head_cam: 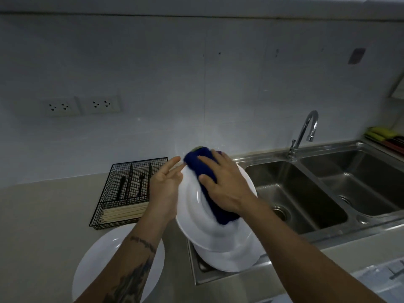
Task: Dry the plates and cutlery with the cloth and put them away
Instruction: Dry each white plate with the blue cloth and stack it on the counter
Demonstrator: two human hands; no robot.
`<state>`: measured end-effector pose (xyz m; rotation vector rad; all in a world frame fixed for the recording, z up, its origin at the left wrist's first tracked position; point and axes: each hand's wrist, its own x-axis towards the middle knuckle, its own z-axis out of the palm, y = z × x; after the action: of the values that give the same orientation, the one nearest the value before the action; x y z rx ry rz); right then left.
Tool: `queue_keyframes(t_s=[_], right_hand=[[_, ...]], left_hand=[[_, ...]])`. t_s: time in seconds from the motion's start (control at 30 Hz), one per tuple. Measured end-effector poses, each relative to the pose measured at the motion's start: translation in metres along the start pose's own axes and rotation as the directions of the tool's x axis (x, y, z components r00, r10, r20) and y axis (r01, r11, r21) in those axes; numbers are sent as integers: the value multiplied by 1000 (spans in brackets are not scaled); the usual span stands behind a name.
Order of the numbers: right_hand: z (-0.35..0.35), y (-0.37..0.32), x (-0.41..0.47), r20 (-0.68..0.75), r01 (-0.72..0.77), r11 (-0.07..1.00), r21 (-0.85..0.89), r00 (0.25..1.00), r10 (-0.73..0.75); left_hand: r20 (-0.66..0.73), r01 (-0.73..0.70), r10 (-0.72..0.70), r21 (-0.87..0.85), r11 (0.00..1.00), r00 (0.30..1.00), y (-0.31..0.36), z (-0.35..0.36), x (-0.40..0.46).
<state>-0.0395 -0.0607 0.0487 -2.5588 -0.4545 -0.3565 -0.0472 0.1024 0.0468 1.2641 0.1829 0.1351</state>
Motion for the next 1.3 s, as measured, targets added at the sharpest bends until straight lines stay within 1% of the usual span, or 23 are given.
queue_keyframes(t_s=[0.07, 0.13, 0.2, 0.27, 0.3, 0.37, 0.43, 0.53, 0.57, 0.63, 0.7, 0.77, 0.8, 0.87, 0.9, 0.97, 1.03, 1.13, 1.17, 1.23, 1.3], right_hand=[[3, -10, 2, 10, 47, 997, -63, 999, -47], [9, -7, -6, -14, 29, 996, -83, 999, -30], [17, 3, -20, -54, -75, 995, -60, 996, 71], [26, 8, -32, -52, -191, 981, 24, 980, 192], [30, 6, -35, -47, -206, 977, 46, 977, 208], [34, -6, -35, -58, -144, 990, 8, 988, 144], [35, -25, -35, -52, -9, 999, -38, 999, 7], [40, -39, -45, -9, 167, 982, -84, 986, -168], [42, -38, -50, 2, 207, 972, -113, 978, -208], [44, -28, -57, -12, 233, 961, -146, 971, -237], [41, -16, -57, -98, 179, 977, -116, 977, -191], [36, -4, -52, -196, 77, 996, -53, 977, -86], [34, 1, -48, -219, 16, 1000, 14, 976, -13], [28, 8, -36, -213, -89, 978, 187, 969, 128], [24, 9, -29, -213, -106, 961, 255, 963, 162], [16, 7, -11, -198, -113, 941, 320, 963, 183], [10, 1, 8, -140, -122, 953, 279, 976, 166], [10, -18, 28, -74, -42, 996, 81, 996, 48], [12, -24, 29, -42, -21, 999, 49, 999, 23], [16, -23, 28, -4, -31, 998, 57, 999, 32], [20, -9, 21, -7, -119, 980, 163, 993, 121]], left_hand=[[-45, 0, -2, -50, 999, 999, 0, -2, 1], [-95, 0, -7, -78, 997, 995, 2, -10, 1], [-155, 1, -17, -99, 995, 988, 4, -19, 0], [-190, 4, -24, -107, 994, 981, 5, -25, 0], [-198, 9, -29, -99, 995, 980, 5, -26, -1], [-209, 14, -33, -91, 996, 977, 3, -23, -1], [-209, 12, -37, -118, 993, 977, 4, -20, -1], [-210, 25, -80, -251, 968, 974, 9, -19, 1], [-217, 36, -100, -279, 960, 971, 10, -21, 2], [-239, 53, -116, -257, 965, 964, 10, -25, 4], [-271, 53, -107, -199, 979, 957, 10, -30, 6], [-279, 48, -97, -178, 983, 955, 14, -35, 6], [-265, 42, -88, -175, 984, 960, 16, -36, 6], [-231, 31, -64, -146, 989, 971, 19, -38, 5], [-212, 28, -56, -130, 991, 976, 20, -37, 4], [-168, 20, -35, -91, 996, 985, 22, -35, 3], [-125, 6, -12, -48, 999, 992, 21, -30, 1], [-76, -28, 26, -31, 999, 997, 16, -24, -3], [-66, -38, 35, -40, 998, 997, 14, -25, -4], [-54, -53, 51, -53, 997, 997, 14, -30, -5], [-56, -72, 69, -45, 996, 996, 16, -40, -5]])
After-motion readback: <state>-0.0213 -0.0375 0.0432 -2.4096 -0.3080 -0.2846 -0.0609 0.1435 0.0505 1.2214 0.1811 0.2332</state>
